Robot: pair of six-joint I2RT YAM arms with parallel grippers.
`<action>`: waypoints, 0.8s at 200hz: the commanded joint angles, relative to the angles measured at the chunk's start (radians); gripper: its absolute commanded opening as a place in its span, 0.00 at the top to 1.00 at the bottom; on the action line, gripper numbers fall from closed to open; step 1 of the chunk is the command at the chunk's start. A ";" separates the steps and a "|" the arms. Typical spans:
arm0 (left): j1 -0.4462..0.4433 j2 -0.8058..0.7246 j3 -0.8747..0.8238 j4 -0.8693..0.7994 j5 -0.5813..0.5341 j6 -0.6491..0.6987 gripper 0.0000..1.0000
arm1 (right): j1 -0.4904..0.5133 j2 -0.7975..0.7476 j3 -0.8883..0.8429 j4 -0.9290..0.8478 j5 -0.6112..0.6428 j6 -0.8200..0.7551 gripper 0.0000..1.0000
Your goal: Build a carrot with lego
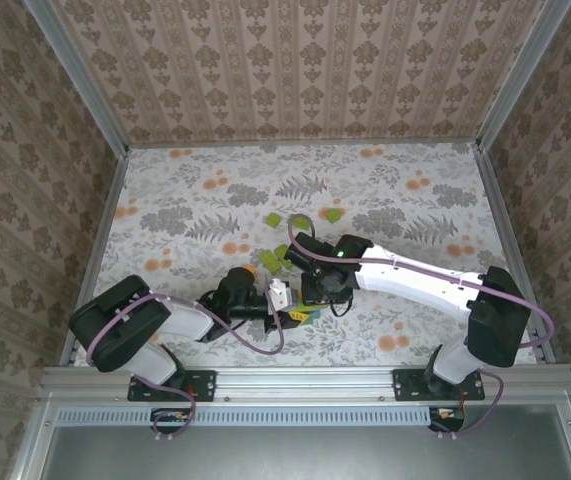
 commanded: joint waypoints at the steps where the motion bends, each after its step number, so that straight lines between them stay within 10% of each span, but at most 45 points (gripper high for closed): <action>1: -0.006 0.053 0.012 -0.128 -0.075 0.040 0.77 | 0.028 0.086 -0.078 0.008 -0.088 0.011 0.56; 160: -0.006 0.064 0.022 -0.139 -0.077 0.040 0.77 | 0.029 -0.018 -0.076 0.042 -0.099 0.007 0.48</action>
